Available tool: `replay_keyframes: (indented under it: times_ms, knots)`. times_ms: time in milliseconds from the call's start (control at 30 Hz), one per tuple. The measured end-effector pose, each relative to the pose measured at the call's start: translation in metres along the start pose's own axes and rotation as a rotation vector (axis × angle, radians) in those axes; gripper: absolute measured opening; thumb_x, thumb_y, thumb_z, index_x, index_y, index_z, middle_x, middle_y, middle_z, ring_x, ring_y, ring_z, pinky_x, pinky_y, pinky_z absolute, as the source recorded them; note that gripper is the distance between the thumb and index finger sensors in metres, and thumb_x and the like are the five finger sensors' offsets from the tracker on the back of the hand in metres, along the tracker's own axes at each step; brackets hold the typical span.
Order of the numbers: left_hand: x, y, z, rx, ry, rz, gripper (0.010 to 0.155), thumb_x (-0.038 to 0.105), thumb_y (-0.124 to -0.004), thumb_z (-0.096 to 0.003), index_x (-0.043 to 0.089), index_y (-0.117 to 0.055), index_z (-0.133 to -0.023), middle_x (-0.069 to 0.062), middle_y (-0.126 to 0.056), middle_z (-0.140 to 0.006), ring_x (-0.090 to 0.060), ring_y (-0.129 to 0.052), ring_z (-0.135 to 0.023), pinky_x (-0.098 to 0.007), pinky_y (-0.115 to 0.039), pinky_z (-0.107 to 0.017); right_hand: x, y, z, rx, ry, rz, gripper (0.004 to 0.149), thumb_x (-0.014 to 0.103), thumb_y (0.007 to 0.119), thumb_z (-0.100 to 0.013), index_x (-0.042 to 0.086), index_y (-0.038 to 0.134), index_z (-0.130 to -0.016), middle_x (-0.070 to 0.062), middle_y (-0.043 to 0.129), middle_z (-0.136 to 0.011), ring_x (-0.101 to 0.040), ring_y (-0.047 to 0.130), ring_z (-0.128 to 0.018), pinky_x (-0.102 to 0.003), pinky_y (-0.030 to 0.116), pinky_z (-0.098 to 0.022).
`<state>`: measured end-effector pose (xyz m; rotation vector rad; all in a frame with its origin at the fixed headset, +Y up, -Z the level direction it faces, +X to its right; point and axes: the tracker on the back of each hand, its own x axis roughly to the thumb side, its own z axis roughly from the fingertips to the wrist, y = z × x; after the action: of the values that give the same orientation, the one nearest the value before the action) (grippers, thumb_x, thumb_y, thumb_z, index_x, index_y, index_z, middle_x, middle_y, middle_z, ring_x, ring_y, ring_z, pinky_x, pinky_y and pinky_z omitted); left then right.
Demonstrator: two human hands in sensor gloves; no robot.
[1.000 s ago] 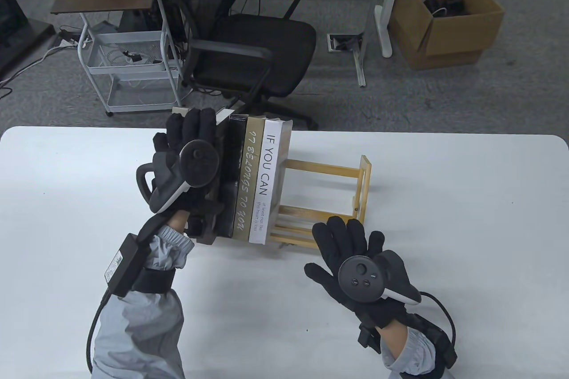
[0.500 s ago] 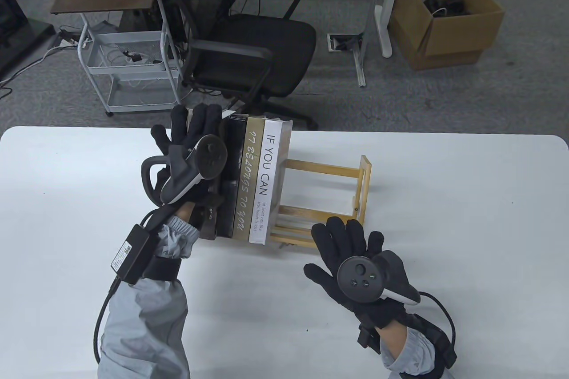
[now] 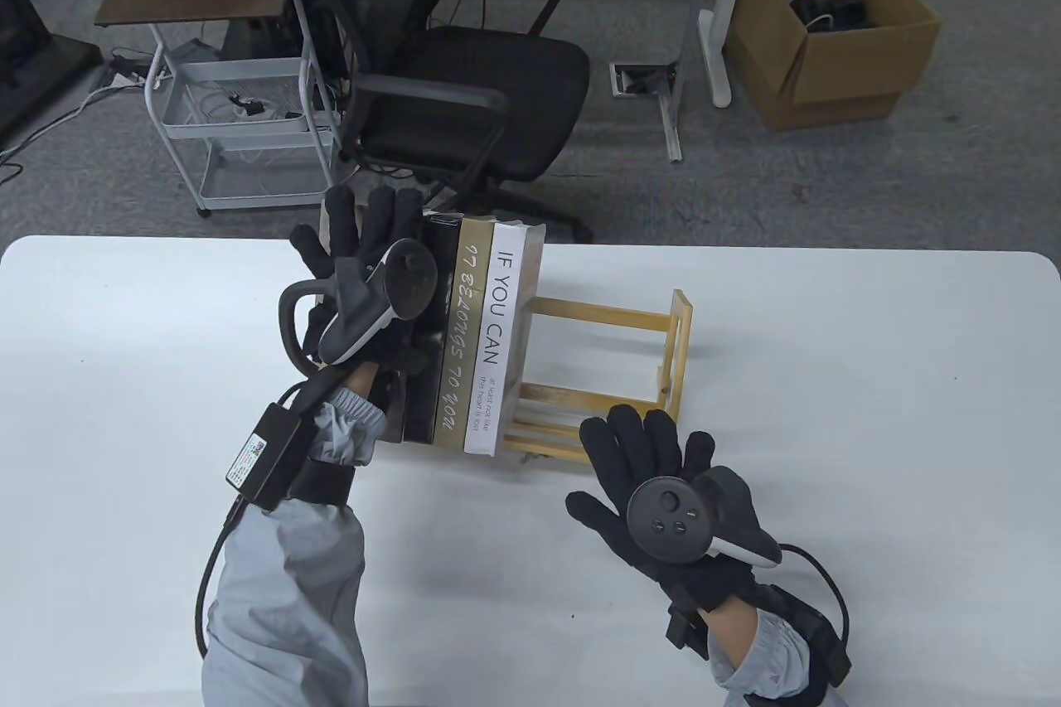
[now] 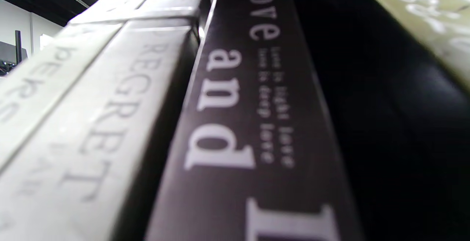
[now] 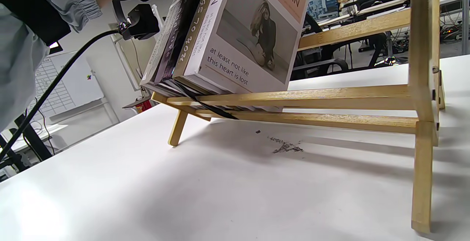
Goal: Push a thick book into a tightly packed book rack slot
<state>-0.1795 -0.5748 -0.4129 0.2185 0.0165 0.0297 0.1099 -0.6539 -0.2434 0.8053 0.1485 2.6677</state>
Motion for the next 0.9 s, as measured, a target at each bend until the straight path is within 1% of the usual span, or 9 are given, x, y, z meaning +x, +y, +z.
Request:
replay_keyframes:
  times_ms: [167,333,700,733,767,800,833,900]
  knots:
    - [-0.0025,-0.0038,-0.0047,-0.018,0.022,0.012,0.055,0.039,-0.045,-0.0725,0.039,-0.027,-0.125,-0.003,-0.019,-0.131,-0.043,-0.002,-0.115,-0.076,-0.018,-0.077,0.0001,0.0006,-0.0005,0.004,0.002,0.001,0.078,0.045,0.050,-0.069,-0.004,0.019,-0.122,-0.044,0.013,-0.119,-0.076,0.011,-0.096,-0.085,0.006,-0.051]
    - [-0.0031,-0.0064,-0.0082,-0.047,0.033,0.077,0.055,0.039,-0.044,-0.0727,0.040,-0.026,-0.125,-0.006,-0.013,-0.130,-0.044,0.002,-0.113,-0.076,-0.016,-0.076,0.0007,0.0012,-0.0008,0.008,0.001,0.004,0.077,0.045,0.050,-0.070,-0.004,0.020,-0.122,-0.044,0.013,-0.119,-0.076,0.011,-0.096,-0.085,0.006,-0.051]
    - [-0.0006,-0.0055,-0.0055,-0.073,0.062,0.051,0.055,0.041,-0.039,-0.0724,0.041,-0.019,-0.124,-0.012,-0.005,-0.128,-0.046,0.007,-0.109,-0.076,-0.014,-0.075,0.0034,0.0028,-0.0016,0.019,-0.011,-0.003,0.077,0.045,0.049,-0.070,-0.004,0.020,-0.122,-0.044,0.013,-0.119,-0.076,0.011,-0.096,-0.085,0.006,-0.051]
    - [-0.0002,-0.0054,-0.0053,-0.071,0.065,0.045,0.055,0.041,-0.039,-0.0723,0.041,-0.019,-0.124,-0.012,-0.005,-0.128,-0.046,0.007,-0.109,-0.076,-0.015,-0.075,0.0037,0.0027,-0.0015,0.017,-0.012,-0.003,0.077,0.045,0.049,-0.070,-0.004,0.020,-0.122,-0.044,0.010,-0.119,-0.076,0.011,-0.096,-0.085,0.006,-0.051]
    - [0.0005,-0.0053,-0.0051,-0.071,0.068,0.034,0.055,0.041,-0.039,-0.0723,0.041,-0.019,-0.124,-0.012,-0.005,-0.128,-0.046,0.007,-0.109,-0.076,-0.015,-0.075,0.0044,0.0021,-0.0011,0.015,-0.014,-0.004,0.077,0.045,0.049,-0.070,-0.004,0.020,-0.122,-0.044,0.013,-0.119,-0.076,0.011,-0.096,-0.085,0.006,-0.051]
    - [0.0011,-0.0053,-0.0049,-0.069,0.070,0.024,0.055,0.041,-0.039,-0.0722,0.041,-0.018,-0.124,-0.012,-0.004,-0.127,-0.046,0.007,-0.109,-0.076,-0.014,-0.075,0.0050,0.0018,-0.0007,0.012,-0.016,-0.003,0.077,0.045,0.049,-0.070,-0.004,0.020,-0.122,-0.044,0.010,-0.119,-0.076,0.011,-0.096,-0.085,0.006,-0.051]
    - [0.0016,-0.0052,-0.0048,-0.066,0.072,0.010,0.055,0.041,-0.039,-0.0722,0.041,-0.018,-0.124,-0.012,-0.004,-0.127,-0.046,0.007,-0.109,-0.076,-0.015,-0.075,0.0057,0.0012,-0.0003,0.008,-0.017,-0.002,0.077,0.045,0.049,-0.070,-0.004,0.020,-0.122,-0.044,0.013,-0.119,-0.076,0.011,-0.096,-0.085,0.006,-0.051]
    - [0.0028,-0.0051,-0.0046,-0.064,0.077,-0.002,0.055,0.042,-0.038,-0.0722,0.041,-0.018,-0.123,-0.012,-0.003,-0.127,-0.046,0.007,-0.109,-0.076,-0.015,-0.076,0.0065,0.0005,0.0002,0.004,-0.019,-0.003,0.077,0.045,0.049,-0.070,-0.004,0.020,-0.122,-0.044,0.013,-0.119,-0.076,0.011,-0.096,-0.085,0.006,-0.051]
